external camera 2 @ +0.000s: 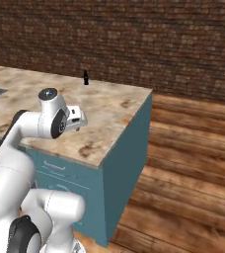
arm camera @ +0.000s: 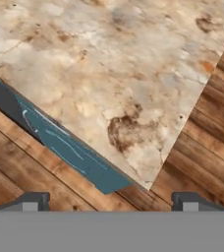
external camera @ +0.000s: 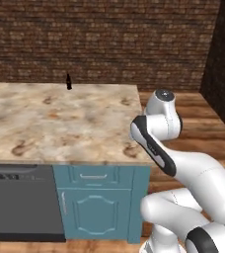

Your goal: Place the large bottle from the dining counter next to the other large bottle outside the sink, and place the small bottle from the dining counter next to the other small bottle inside the sink.

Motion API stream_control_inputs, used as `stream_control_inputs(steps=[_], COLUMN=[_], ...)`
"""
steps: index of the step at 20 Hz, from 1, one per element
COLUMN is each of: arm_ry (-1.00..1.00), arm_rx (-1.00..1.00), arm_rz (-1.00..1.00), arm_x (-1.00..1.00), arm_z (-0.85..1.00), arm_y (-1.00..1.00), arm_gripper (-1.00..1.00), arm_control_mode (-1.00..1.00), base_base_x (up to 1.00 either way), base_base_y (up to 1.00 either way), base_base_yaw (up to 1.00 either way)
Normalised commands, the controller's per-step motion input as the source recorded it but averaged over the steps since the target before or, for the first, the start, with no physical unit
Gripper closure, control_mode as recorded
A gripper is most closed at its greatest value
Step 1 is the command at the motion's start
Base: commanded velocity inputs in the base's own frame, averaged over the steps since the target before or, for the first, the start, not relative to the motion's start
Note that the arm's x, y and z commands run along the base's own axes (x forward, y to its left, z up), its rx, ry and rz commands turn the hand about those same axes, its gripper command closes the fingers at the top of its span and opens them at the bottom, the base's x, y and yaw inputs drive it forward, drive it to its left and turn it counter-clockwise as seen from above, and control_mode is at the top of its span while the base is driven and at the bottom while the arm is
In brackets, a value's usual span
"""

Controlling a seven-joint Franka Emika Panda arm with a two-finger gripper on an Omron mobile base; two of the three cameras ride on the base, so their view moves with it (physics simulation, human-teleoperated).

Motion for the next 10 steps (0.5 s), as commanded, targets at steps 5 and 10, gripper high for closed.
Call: stream_control_inputs(steps=[5, 10], arm_ry=[0.00, 0.00], arm_rx=[0.00, 0.00], arm_rz=[0.00, 0.00], arm_x=[0.00, 0.00], arm_z=[0.00, 0.00], arm_y=[0.00, 0.00], arm_gripper=[-1.00, -1.00], arm_control_mode=[1.00, 1.00], base_base_x=[0.03, 0.29], base_base_y=[-1.00, -1.00], base_base_yaw=[0.00, 0.00])
